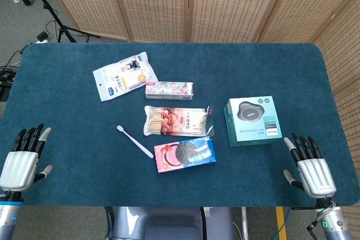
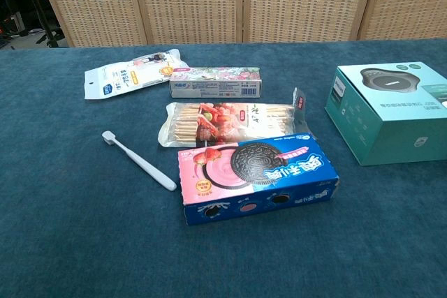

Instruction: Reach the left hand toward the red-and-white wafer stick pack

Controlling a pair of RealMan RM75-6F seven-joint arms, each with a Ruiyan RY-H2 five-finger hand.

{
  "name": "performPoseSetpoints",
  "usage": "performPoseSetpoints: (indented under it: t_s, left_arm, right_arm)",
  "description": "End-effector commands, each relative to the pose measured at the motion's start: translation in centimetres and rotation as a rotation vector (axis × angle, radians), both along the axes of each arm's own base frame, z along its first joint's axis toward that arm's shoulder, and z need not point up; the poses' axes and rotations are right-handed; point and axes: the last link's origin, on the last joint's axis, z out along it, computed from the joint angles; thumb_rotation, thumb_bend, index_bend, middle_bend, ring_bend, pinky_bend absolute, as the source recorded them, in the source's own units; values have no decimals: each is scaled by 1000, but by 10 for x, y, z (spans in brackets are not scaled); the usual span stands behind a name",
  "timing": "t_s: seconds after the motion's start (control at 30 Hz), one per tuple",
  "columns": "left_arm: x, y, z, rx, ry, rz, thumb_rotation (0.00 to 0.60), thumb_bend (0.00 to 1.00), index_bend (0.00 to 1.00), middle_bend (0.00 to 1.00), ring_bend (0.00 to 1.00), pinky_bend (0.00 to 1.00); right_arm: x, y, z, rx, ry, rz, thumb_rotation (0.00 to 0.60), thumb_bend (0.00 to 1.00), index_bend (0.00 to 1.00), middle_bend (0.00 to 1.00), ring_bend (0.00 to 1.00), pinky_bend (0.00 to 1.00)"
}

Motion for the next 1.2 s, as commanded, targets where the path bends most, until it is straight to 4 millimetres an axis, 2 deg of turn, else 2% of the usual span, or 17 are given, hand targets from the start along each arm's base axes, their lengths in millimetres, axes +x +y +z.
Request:
performPoseSetpoints:
  t_s: [0.03,0.73,0.9,1.0,1.1,1.17,1.2]
  left_arm:
    - [0,0,0,-1,0,2,600,174,0,0,0,0]
    - [5,3,-7,-29,3,-1,600,195,0,0,0,0]
    - [23,24,-5,-55,-18,-72,600,233,0,0,0,0]
    - [43,43,0,-74,-6,-126,600,278,0,0,3,2]
    - [71,68,2,-89,-8,-192,600,336,0,16,116,88]
    - [87,80,1,-102,-22,-226,600,385,0,124,253,210]
    - [97,88,-1,-119,-30,-241,600,404,0,175,291,243]
  right_arm:
    - [0,0,-1,2,1,-1,600,363,0,0,0,0]
    - [0,-1,-6,25,13,-9,600,363,0,0,0,0]
    - [0,-1,-8,32,15,-9,600,363,0,0,0,0]
    - [1,-1,-9,33,14,-8,600,363,0,0,0,0]
    - [1,-1,-9,36,12,-7,600,363,0,0,0,0]
    - [1,-1,-9,37,10,-8,600,363,0,0,0,0]
    - [1,-1,-9,37,8,-9,600,363,0,0,0,0]
